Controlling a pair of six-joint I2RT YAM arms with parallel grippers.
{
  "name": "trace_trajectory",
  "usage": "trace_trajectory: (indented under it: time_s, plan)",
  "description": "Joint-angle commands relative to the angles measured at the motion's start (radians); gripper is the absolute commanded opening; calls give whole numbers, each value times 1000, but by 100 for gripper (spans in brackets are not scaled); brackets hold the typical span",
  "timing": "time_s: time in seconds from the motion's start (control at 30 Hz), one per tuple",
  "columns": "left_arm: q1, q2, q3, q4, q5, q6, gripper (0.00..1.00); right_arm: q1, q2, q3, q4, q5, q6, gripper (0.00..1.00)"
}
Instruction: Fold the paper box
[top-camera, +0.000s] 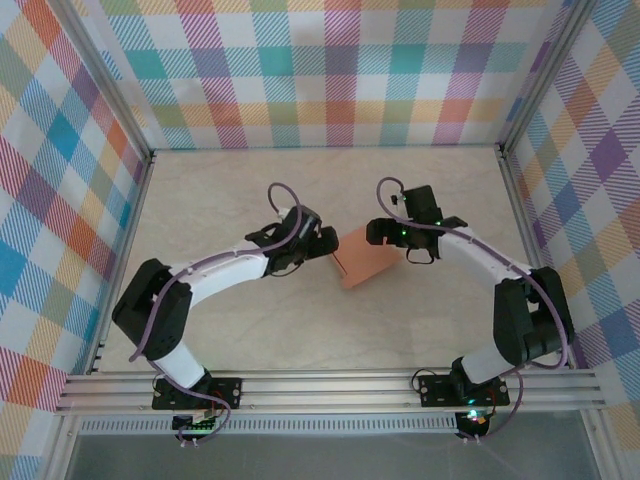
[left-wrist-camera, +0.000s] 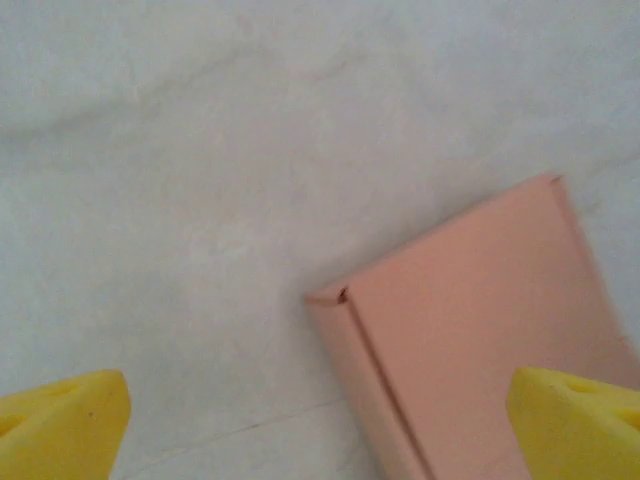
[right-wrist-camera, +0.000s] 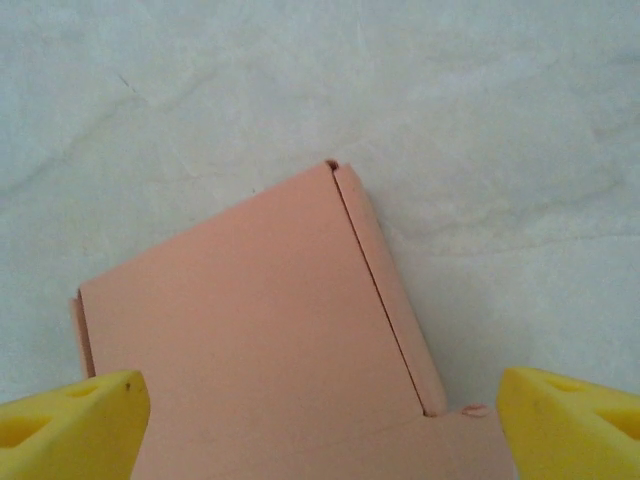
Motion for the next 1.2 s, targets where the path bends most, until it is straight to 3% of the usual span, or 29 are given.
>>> trace_trajectory:
  time_s: [0.0, 0.13, 0.4, 0.7, 0.83, 1.17]
  plan:
    - [24, -14, 22, -60, 29, 8, 97, -27, 1, -24, 14, -26, 30, 90]
    - [30, 21, 1, -12, 95, -35, 92, -83, 69, -3, -10, -187, 53, 90]
    - [26, 140, -6, 68, 167, -76, 65, -134, 156, 3, 26, -338, 92, 88]
    - [26, 203, -73, 239, 219, -55, 63, -166, 210, -34, 91, -422, 107, 88]
    - [29, 229, -88, 249, 220, -55, 52, -171, 231, -40, 115, -469, 105, 88]
    - [47, 230, -175, 311, 214, -52, 46, -206, 209, -89, 176, -530, 125, 88]
